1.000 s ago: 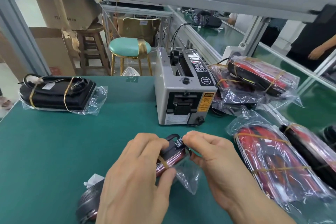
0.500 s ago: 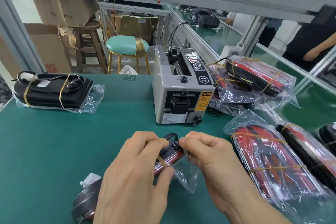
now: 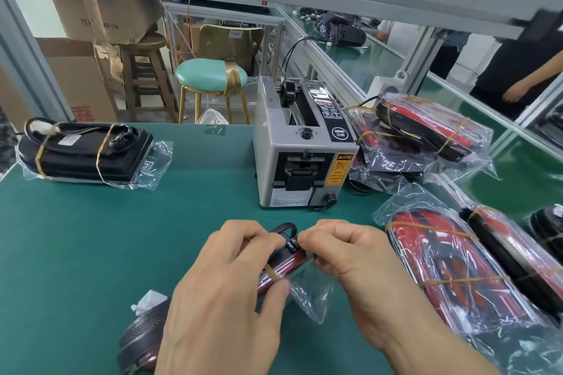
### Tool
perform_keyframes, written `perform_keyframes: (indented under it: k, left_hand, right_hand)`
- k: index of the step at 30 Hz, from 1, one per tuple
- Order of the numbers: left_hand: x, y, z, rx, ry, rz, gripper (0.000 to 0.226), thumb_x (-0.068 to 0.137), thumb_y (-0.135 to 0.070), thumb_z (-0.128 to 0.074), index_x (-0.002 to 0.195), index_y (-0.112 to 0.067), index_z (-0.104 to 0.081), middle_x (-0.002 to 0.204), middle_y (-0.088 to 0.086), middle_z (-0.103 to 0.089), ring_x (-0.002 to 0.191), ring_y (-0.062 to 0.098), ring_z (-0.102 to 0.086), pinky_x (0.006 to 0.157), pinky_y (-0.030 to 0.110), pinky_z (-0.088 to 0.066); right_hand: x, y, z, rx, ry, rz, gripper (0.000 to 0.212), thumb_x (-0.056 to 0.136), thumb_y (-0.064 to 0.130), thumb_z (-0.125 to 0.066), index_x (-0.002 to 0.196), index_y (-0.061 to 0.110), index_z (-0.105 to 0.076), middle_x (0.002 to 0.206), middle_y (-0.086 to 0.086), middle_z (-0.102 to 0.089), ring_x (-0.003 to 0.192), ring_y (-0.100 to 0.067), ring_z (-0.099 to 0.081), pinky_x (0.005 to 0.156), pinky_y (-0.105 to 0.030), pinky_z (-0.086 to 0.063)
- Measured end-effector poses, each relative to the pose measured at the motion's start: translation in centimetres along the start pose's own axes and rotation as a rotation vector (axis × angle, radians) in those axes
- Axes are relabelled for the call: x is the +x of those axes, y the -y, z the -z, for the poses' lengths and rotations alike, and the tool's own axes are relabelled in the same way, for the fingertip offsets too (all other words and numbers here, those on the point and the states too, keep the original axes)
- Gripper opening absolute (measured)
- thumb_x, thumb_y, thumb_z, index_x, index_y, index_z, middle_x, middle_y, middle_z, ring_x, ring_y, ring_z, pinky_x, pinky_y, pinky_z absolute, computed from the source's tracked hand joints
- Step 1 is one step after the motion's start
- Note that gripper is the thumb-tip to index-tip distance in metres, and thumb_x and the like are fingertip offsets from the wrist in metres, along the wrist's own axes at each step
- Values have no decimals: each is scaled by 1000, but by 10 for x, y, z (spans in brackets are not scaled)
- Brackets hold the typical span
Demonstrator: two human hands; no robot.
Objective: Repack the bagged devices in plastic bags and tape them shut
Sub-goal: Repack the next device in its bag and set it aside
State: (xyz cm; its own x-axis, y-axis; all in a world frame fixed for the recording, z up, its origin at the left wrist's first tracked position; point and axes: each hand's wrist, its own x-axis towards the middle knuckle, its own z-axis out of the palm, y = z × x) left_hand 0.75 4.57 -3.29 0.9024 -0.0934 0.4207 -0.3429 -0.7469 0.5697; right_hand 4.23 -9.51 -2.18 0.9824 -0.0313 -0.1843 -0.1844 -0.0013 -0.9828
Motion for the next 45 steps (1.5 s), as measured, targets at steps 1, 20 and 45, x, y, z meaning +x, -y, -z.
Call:
perform_keyframes:
  k: [1,20,45]
  left_hand:
    - [0,0,0,-3,1,-6,56,40,-15,-93,90,-28,-71,90,-15,-61,76,1,-47,60,1,-31]
    - [2,1,-3,38,-69,-112,28,56,-22,-68,82,-27,-76,85,-10,-60,77,9,-44,40,30,-49]
    - [0,4,-7,96,-77,-153,40,70,-38,-48,95,-21,-75,80,-9,-55,77,10,-44,53,22,-47]
  right_hand:
    - [0,0,0,-6,0,3,11,65,14,-72,56,9,-71,68,3,-59,62,-4,-54,70,-26,-41]
    - [0,-2,-2,-274,-90,211,20,62,2,-72,48,14,-68,60,11,-56,62,5,-52,58,-7,-39]
    - [3,-17,6,7,14,56,18,85,0,-60,81,15,-70,74,3,-70,67,-6,-61,64,-17,-49]
